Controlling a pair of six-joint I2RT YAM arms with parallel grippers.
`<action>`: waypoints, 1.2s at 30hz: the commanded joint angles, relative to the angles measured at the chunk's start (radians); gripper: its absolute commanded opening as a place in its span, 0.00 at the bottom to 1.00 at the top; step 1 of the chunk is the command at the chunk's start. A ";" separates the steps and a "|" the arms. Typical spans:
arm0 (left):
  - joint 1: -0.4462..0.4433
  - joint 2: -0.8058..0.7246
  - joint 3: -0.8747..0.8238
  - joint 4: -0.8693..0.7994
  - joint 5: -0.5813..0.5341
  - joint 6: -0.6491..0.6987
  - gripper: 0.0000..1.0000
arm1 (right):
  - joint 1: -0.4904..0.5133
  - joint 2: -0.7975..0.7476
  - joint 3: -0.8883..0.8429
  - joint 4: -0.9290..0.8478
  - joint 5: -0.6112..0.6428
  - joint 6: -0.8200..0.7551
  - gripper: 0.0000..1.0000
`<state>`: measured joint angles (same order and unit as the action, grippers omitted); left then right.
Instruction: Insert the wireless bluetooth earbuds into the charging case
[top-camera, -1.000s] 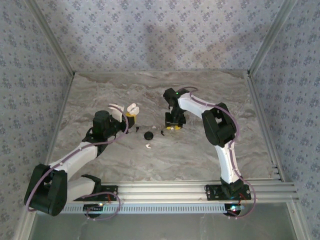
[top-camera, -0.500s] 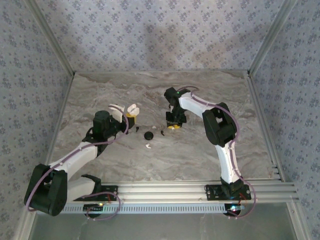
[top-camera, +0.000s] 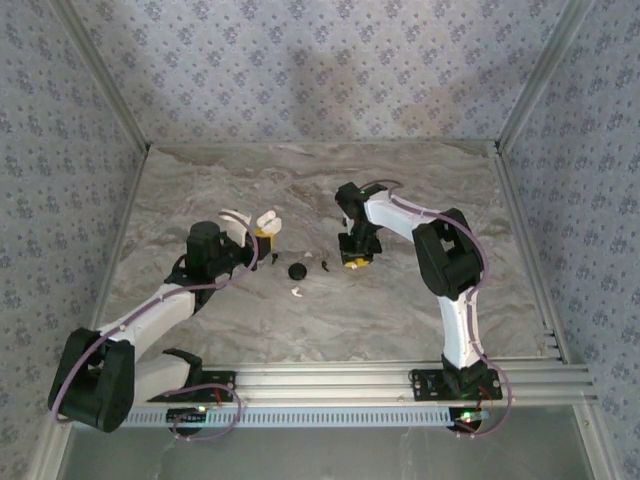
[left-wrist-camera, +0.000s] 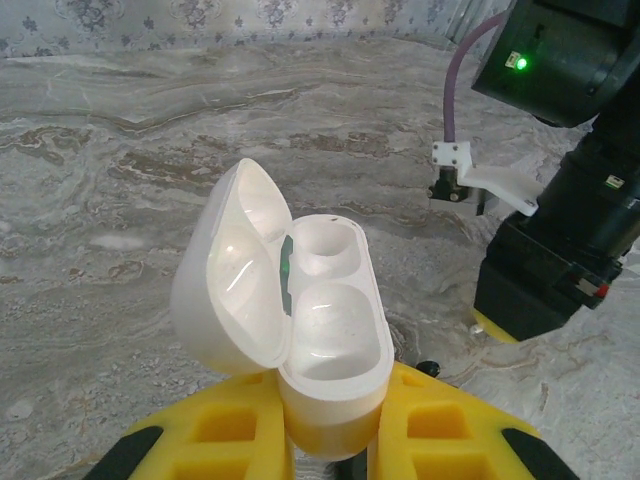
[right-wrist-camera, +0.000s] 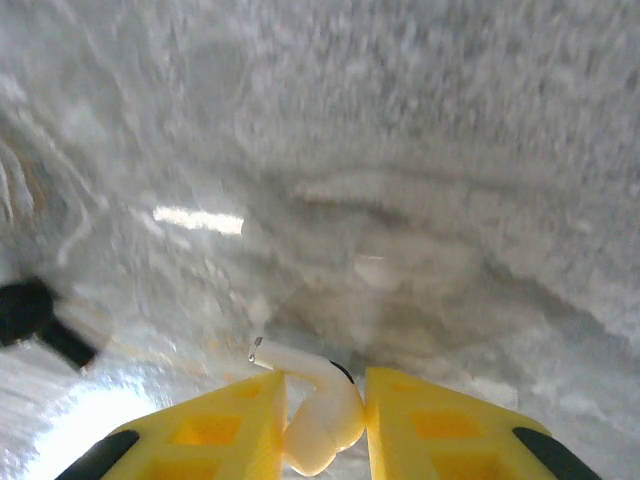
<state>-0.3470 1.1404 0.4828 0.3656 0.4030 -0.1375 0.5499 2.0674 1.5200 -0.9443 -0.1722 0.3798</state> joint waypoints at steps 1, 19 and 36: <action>0.001 -0.004 0.052 -0.001 0.052 0.037 0.10 | 0.023 -0.068 -0.036 -0.044 -0.012 -0.092 0.29; -0.062 0.137 0.253 -0.286 0.261 0.250 0.10 | 0.058 -0.424 -0.278 0.105 0.138 -0.674 0.28; 0.026 0.151 0.225 -0.200 0.303 0.126 0.10 | 0.158 -0.399 -0.408 0.188 0.120 -0.973 0.26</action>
<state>-0.3267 1.2980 0.7040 0.1318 0.6613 0.0055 0.6941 1.6371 1.1236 -0.7738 -0.0479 -0.5125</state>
